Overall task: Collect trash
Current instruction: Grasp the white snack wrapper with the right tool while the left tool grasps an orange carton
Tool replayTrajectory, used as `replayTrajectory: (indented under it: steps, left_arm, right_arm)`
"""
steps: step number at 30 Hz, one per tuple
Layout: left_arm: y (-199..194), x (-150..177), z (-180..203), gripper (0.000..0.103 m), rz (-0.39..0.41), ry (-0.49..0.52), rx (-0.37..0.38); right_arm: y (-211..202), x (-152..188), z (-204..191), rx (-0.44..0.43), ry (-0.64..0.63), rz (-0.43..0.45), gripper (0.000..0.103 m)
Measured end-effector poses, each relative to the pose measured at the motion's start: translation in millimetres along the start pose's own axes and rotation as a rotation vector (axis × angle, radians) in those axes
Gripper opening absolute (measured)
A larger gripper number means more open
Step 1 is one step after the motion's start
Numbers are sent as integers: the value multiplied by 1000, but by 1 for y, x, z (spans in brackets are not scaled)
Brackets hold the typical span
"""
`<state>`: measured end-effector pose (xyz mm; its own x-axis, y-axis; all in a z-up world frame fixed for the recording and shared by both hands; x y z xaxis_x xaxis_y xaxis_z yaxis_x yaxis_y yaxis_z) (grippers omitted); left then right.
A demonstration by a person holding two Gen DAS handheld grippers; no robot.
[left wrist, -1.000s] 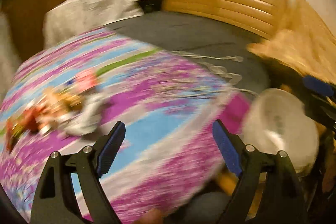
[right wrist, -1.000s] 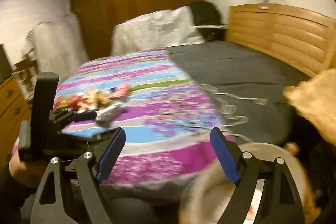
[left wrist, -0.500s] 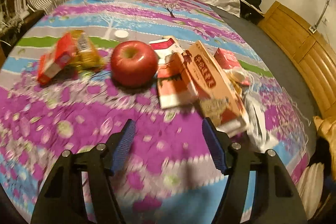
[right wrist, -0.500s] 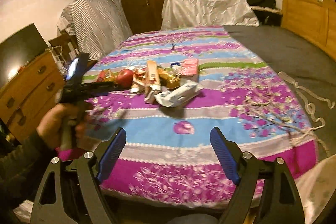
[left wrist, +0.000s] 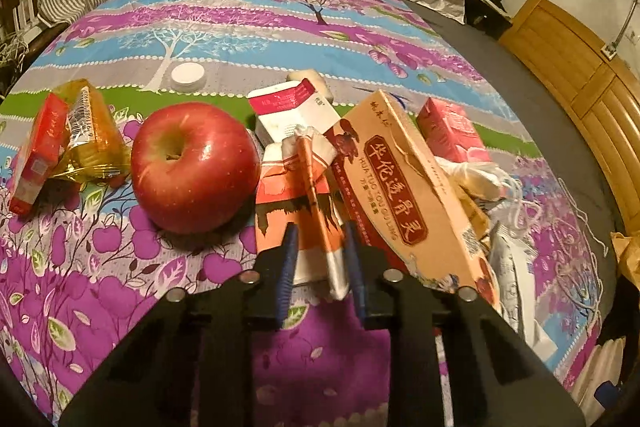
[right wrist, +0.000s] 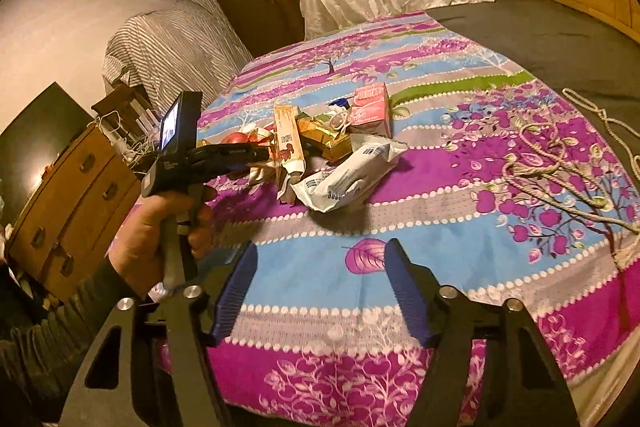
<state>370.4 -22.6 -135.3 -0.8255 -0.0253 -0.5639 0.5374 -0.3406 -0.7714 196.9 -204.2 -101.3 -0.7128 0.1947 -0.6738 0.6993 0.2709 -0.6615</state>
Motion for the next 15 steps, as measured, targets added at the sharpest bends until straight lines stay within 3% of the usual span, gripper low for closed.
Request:
replayTrajectory:
  steps: [4,10,12,15]
  left_arm:
    - [0,4,0,5,20,19,-16]
    - [-31,23,-1,4,70,49,19]
    - [-39,28,-7,4,71,42,32]
    - [-45,34,-12,4,59,45,53]
  right_arm:
    - [28,-16,7,-33,47,-19,55]
    - [97,-47,30,-50,193,-134,56]
    - [124,-58,40,-39,245,-176,61]
    - [162,-67,50,-47,325,-248,61]
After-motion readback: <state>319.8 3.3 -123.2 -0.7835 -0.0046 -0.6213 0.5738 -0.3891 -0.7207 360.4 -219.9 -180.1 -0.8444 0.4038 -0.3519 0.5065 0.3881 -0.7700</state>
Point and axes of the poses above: each gripper's, at about its wrist camera, not at the fingertips, and y roughly the way its jaws point, z to its right, x to its underside, the point moved 3 cm from there along y, roughly the way its jaws point, and after that the axes turned 5 degrees about x, right-handed, at the moved point
